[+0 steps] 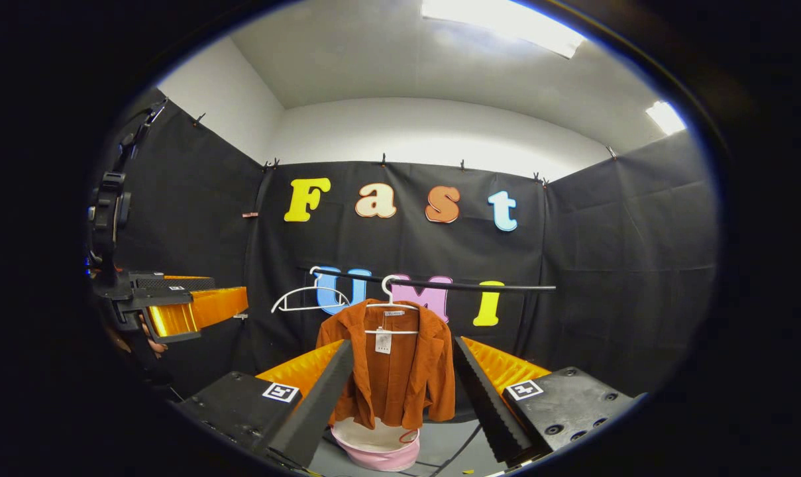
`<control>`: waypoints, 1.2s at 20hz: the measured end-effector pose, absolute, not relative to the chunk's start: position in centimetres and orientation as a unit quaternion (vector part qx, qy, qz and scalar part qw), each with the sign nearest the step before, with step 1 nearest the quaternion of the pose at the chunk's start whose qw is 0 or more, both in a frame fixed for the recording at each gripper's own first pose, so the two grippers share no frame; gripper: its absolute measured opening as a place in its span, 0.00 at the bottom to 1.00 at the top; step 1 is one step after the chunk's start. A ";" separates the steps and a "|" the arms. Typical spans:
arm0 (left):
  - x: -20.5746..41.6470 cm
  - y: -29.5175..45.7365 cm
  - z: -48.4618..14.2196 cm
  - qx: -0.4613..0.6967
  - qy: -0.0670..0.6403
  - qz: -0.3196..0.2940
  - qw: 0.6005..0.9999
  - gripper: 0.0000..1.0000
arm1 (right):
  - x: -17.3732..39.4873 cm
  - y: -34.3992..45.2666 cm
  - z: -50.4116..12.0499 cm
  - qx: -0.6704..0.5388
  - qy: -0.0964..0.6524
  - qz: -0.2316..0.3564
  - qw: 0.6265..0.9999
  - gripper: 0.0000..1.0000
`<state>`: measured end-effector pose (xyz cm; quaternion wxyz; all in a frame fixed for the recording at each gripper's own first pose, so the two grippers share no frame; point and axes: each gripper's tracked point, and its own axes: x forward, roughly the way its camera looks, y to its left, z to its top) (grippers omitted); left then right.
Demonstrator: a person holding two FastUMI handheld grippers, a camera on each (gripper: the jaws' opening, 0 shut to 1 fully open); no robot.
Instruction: Grasp the clothes on the hanger with both hands and then place them into the laundry hamper below.
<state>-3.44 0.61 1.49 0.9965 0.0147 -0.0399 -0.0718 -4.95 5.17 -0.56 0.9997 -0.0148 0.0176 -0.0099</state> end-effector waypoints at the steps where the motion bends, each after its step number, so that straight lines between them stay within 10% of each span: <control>1: -3.3 0.5 1.5 0.018 -0.041 -0.075 0.996 0.94 | -5.1 5.3 -0.5 -0.015 0.017 -0.013 1.000 0.97; 13: 0.9 -1.0 -0.2 0.043 -0.039 -0.097 0.994 0.94 | -0.9 4.9 -3.6 -0.008 0.043 -0.030 0.999 0.98; 24: 17.1 -4.7 -5.9 0.030 -0.023 -0.064 0.997 0.95 | 15.0 1.2 -12.2 0.003 0.069 0.011 0.998 0.98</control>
